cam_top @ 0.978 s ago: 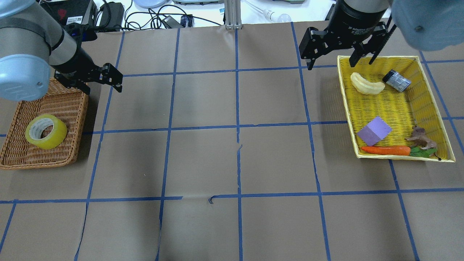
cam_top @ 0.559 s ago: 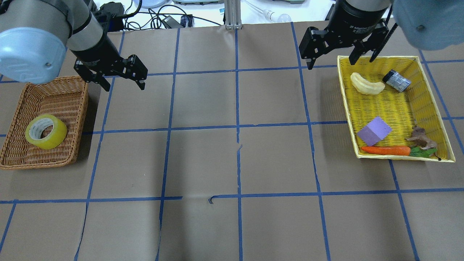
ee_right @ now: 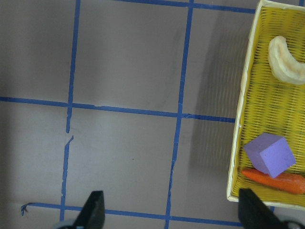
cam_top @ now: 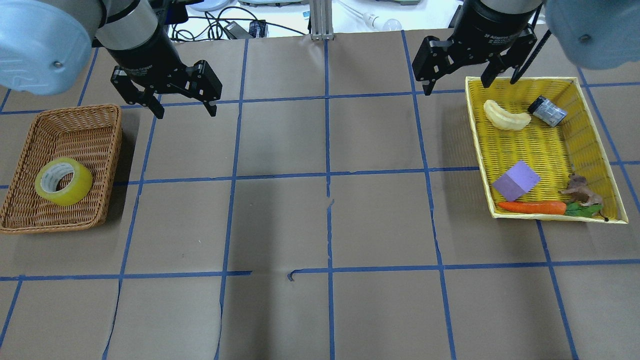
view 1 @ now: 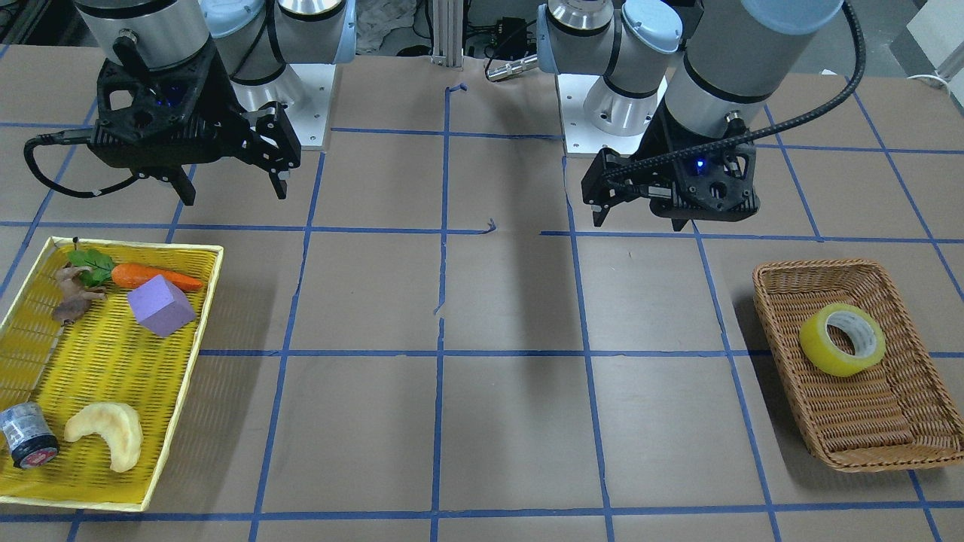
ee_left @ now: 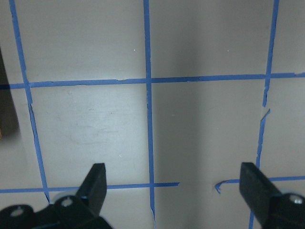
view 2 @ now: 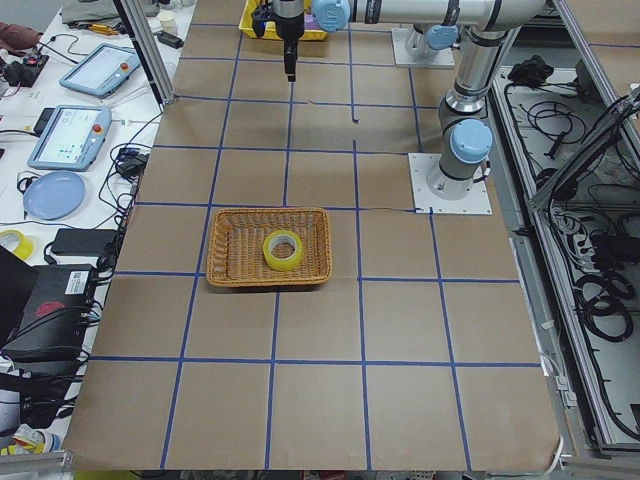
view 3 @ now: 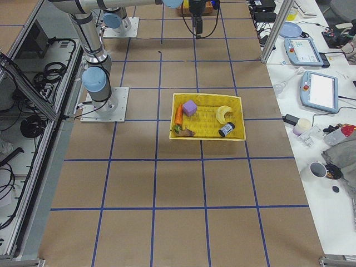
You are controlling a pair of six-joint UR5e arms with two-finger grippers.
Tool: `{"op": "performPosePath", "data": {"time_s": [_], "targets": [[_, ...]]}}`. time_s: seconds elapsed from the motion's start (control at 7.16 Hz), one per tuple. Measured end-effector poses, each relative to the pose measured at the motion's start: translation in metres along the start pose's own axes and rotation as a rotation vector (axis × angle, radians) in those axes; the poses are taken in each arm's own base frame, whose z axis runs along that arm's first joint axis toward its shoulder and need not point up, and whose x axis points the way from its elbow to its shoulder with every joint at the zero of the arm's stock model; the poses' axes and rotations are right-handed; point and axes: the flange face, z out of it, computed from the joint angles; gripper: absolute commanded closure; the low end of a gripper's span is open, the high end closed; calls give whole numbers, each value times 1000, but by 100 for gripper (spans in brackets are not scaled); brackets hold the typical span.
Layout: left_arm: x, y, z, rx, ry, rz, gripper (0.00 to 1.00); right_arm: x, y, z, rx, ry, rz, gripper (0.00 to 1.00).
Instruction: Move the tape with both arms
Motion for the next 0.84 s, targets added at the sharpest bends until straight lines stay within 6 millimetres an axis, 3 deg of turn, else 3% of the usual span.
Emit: {"op": "performPosePath", "data": {"time_s": [0.28,0.84], "targets": [[0,8,-8,2,-3,-1,0,0,1,1,-4,-1,1,0],[0,8,-5,-4,-9,0,0,0,1,1,-7,-1,1,0]]}}
